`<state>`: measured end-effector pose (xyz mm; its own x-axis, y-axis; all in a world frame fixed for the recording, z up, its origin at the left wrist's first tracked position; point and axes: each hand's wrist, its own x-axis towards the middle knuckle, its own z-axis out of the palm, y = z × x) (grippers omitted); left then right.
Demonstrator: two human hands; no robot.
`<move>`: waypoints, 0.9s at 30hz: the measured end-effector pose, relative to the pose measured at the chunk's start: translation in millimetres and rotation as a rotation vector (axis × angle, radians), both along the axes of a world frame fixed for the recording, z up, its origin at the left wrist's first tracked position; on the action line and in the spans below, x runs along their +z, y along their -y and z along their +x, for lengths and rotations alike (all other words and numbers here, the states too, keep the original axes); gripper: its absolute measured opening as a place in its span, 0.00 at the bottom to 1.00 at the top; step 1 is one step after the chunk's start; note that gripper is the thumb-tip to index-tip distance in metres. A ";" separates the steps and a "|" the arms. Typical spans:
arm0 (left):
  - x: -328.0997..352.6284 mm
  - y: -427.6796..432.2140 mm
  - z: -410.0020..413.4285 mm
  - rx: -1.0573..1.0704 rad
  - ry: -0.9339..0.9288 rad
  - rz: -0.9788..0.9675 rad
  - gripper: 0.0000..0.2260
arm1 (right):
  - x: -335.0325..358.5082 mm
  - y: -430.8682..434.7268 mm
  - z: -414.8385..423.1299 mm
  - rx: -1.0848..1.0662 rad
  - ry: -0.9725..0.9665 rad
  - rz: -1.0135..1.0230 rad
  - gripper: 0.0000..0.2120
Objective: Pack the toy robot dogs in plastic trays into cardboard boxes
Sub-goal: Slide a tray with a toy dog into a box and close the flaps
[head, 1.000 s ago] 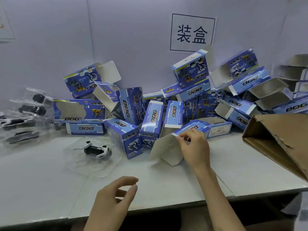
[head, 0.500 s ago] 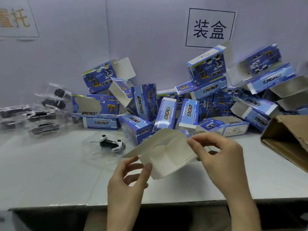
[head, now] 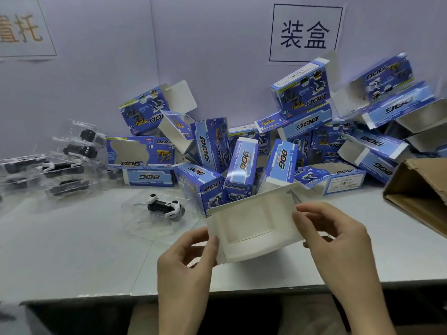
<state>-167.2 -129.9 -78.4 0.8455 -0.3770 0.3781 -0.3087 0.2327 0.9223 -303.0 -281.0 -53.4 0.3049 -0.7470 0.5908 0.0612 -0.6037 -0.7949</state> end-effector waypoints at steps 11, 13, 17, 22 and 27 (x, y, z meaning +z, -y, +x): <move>2.1 -15.0 21.7 -0.343 -0.355 -0.175 0.14 | -3.8 14.7 -7.7 0.472 0.166 0.561 0.09; 0.8 -16.5 22.6 -0.487 -0.486 -0.196 0.20 | -7.1 16.1 -7.1 0.602 0.216 0.700 0.11; -2.7 -13.1 17.7 -0.742 -0.622 -0.216 0.44 | -12.0 20.4 -0.2 0.618 0.292 0.789 0.14; -1.7 -5.8 17.0 -0.509 -0.558 -0.255 0.42 | -12.0 23.0 -3.7 0.621 0.296 0.730 0.15; -7.2 -4.9 19.1 -0.223 -0.017 -0.123 0.21 | -7.0 15.1 -0.6 0.539 0.356 0.689 0.10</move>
<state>-148.1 -125.0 -85.5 0.7534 -0.5068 0.4189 -0.2218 0.4038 0.8876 -303.7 -296.1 -60.5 0.5976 -0.7774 0.1962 0.5026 0.1725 -0.8471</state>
